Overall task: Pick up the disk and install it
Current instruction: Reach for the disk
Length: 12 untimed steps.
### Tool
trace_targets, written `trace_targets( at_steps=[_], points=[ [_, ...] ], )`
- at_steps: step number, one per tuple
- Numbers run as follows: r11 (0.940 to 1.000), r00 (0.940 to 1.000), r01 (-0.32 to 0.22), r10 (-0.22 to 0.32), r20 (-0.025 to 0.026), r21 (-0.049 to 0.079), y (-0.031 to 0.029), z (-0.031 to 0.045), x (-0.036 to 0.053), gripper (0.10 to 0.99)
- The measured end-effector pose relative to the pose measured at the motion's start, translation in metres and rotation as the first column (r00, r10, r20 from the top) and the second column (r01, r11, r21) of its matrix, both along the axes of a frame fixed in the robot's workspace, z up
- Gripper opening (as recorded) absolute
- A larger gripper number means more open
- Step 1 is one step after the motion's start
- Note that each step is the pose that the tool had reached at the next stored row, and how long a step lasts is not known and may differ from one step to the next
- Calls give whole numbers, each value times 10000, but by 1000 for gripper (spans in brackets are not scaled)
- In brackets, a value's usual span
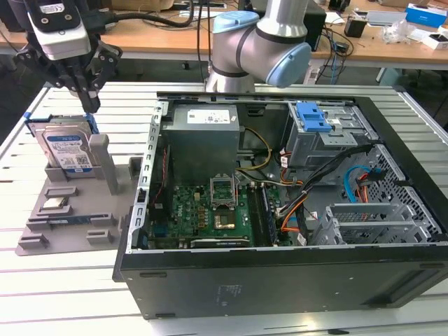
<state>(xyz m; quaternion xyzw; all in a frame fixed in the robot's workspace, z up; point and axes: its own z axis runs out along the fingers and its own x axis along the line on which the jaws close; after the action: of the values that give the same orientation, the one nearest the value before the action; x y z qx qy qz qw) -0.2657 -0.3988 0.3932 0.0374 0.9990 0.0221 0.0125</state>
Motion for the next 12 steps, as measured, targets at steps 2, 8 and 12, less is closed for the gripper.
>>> trace_targets(
  at_steps=[2, 8, 12],
  points=[
    [10000, 10000, 0, 0, 0, 0, 0, 0, -34, 102],
    [10000, 10000, 0, 0, 1, 0, 0, 0, -126, 102],
    [10000, 10000, 0, 0, 1, 0, 0, 0, -188, 102]
  ],
)
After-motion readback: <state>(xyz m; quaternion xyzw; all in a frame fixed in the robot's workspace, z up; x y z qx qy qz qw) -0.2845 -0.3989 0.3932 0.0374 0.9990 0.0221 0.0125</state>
